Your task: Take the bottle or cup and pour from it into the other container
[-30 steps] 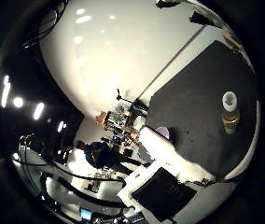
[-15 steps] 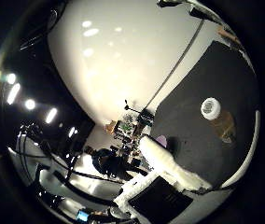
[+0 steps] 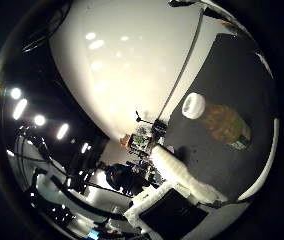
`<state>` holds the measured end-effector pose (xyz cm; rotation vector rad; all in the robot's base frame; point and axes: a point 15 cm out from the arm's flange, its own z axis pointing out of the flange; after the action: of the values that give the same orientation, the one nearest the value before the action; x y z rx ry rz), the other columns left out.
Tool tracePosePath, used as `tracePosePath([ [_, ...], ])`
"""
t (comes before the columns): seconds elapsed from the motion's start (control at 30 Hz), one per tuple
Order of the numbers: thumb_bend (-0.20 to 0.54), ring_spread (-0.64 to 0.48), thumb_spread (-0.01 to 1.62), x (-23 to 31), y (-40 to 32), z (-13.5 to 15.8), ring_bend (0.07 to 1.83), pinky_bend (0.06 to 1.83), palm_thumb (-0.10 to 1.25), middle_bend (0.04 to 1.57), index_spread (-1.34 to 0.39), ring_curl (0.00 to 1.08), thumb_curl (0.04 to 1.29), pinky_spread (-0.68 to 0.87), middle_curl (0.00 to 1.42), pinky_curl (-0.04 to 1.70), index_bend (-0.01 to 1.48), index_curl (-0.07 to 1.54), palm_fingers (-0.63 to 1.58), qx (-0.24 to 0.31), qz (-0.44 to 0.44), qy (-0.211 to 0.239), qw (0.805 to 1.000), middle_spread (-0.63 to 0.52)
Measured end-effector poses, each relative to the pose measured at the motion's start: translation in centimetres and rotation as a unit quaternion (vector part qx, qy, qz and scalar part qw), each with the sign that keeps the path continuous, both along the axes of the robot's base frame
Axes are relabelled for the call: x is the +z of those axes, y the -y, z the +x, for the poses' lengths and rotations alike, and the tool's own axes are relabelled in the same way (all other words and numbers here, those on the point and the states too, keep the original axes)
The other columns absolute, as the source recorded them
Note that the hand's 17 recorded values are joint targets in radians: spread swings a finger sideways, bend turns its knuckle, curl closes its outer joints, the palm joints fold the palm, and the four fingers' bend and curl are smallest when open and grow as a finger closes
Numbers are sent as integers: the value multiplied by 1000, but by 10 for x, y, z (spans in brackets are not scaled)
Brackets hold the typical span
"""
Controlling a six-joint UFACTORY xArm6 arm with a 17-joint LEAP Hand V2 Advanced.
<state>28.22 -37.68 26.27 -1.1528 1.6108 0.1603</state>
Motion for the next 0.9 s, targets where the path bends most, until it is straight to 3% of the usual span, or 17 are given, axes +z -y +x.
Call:
tracePosePath([
  [0.3, -25, 99, 1024, -23, 7, 7, 650, 948, 627, 350, -199, 223, 350, 403, 363, -5, 161, 292, 132, -9, -1, -12, 1000, 51],
  [0.9, -25, 97, 1013, -41, -60, 68, 654, 919, 629, 373, -183, 225, 348, 401, 366, -6, 163, 293, 206, 73, -12, -37, 997, 41],
])
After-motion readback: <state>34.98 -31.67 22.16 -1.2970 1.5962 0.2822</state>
